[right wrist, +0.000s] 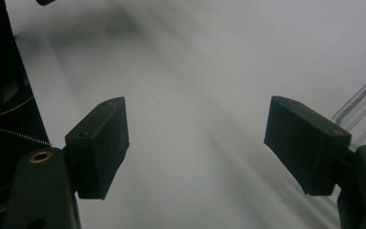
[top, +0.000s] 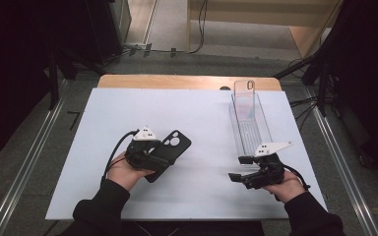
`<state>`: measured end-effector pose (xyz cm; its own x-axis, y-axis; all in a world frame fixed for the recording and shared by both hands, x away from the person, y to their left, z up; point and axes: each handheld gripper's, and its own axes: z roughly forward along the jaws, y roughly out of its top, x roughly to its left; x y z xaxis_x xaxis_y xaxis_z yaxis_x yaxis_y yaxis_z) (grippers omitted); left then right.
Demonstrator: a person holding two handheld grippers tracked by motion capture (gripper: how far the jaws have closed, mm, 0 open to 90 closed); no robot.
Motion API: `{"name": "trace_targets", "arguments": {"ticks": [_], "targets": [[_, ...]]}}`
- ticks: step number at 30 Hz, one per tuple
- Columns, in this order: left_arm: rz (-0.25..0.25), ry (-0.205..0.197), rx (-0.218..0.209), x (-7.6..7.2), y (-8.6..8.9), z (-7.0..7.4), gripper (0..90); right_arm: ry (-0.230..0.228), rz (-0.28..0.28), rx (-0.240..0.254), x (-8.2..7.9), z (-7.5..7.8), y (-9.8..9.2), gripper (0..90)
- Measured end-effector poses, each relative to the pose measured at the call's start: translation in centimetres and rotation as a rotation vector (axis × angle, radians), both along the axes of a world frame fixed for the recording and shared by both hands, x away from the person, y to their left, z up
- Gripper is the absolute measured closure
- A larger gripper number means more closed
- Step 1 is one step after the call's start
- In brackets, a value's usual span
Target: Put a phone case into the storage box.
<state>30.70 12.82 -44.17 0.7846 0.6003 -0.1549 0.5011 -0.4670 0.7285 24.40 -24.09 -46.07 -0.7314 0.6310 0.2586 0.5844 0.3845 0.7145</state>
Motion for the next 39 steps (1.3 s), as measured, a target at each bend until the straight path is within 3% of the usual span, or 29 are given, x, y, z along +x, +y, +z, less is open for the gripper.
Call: {"name": "trace_targets", "arguments": {"ticks": [7,12,17,20,26,28,39], "targets": [[0.032,-0.052,-0.04,-0.6,-0.8,0.3,14.8,-0.041,-0.036,0.029,-0.3,1.6,0.8,21.3],[0.054,-0.097,-0.081,-1.1,-1.6,0.2,14.7,-0.017,-0.051,0.064,-0.2,2.3,1.5,20.3],[0.078,-0.157,-0.108,-1.5,-2.3,0.2,14.7,-0.015,-0.047,0.05,0.0,2.8,2.5,20.3],[0.093,-0.169,-0.13,-1.6,-2.4,0.1,14.7,-0.008,-0.052,0.049,0.1,3.2,3.0,20.3],[0.1,-0.22,-0.175,-1.9,-2.4,-0.5,14.6,0.005,-0.08,0.066,0.6,3.9,3.7,20.3],[0.11,-0.238,-0.179,-1.9,-2.4,-0.7,14.6,-0.011,-0.083,0.071,0.9,4.2,3.8,20.3],[0.145,-0.263,-0.236,-2.5,-2.5,-1.4,14.6,-0.015,-0.09,0.106,2.2,5.9,5.9,20.5]]}}
